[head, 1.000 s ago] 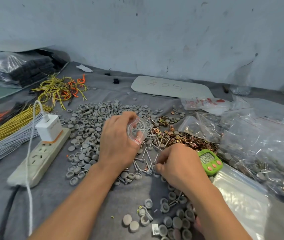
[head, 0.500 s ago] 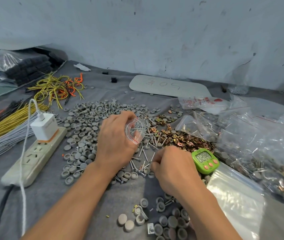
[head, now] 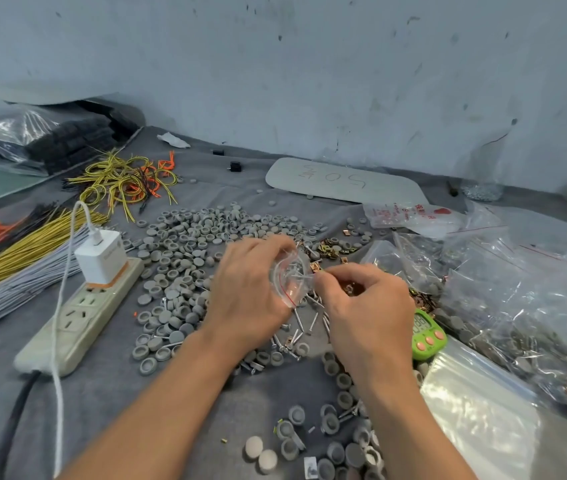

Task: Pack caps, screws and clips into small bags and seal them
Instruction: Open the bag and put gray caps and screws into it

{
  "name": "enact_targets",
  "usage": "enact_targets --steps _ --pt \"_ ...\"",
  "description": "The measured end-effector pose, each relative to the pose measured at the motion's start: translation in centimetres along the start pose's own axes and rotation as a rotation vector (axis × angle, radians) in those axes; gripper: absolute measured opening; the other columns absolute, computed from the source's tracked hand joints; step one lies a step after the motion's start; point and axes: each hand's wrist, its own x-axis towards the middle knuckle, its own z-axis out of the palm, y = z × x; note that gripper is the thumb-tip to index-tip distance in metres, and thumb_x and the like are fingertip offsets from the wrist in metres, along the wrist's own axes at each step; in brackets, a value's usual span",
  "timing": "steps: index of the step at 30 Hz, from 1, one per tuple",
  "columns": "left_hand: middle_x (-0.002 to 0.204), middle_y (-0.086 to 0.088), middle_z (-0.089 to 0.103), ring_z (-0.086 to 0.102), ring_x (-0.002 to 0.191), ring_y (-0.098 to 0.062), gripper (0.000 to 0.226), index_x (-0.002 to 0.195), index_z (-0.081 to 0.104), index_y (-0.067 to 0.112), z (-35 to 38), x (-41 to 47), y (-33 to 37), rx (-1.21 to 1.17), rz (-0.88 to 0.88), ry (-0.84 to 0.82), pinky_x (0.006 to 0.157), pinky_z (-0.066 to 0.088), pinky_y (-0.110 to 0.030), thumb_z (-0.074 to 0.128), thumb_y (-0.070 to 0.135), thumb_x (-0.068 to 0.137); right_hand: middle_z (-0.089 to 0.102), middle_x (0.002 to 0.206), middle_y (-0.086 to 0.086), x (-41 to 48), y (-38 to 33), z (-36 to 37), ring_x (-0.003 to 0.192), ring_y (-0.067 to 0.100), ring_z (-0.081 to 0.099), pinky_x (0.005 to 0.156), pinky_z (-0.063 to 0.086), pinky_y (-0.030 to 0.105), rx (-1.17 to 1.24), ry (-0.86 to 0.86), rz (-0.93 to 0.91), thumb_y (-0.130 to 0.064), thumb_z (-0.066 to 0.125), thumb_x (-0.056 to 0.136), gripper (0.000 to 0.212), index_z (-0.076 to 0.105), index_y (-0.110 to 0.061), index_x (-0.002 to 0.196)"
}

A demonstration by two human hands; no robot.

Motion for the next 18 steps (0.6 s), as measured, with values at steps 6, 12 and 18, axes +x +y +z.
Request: enact_targets --steps 6,12,18 --pt "0.101 0.017 0.063 0.050 0.098 -0.002 0.023 0.110 0.062 0.026 -0.2 -0.1 0.1 -0.084 0.072 0.023 0.093 0.033 -0.014 0.066 0.027 0.087 0.069 0.088 -0.014 0.1 -1.1 3.2 0.096 0.017 0.062 0.089 0.049 0.041 0.055 -0.132 -0.051 -0.027 0.075 0.091 0.011 0.084 -0.033 0.089" --pt "0.094 0.020 0.061 0.057 0.096 -0.002 0.036 0.109 0.053 0.039 -0.7 0.2 0.2 -0.192 -0.086 0.027 0.087 0.045 -0.021 0.072 0.044 0.079 0.074 0.073 -0.019 1.0 0.1 2.2 0.068 -0.005 0.065 0.059 0.047 0.011 0.302 0.073 0.106 -0.028 0.074 0.092 0.023 0.078 -0.036 0.071" --pt "0.095 0.014 0.073 0.070 0.092 -0.006 0.029 0.103 0.064 0.033 -3.6 2.7 0.2 -0.848 -0.526 0.195 0.078 0.055 -0.029 0.077 0.014 0.086 0.071 0.060 -0.014 0.6 1.9 0.2 0.049 0.005 0.055 0.058 0.049 0.030 0.230 0.013 0.174 -0.036 0.074 0.092 0.018 0.079 -0.039 0.075"
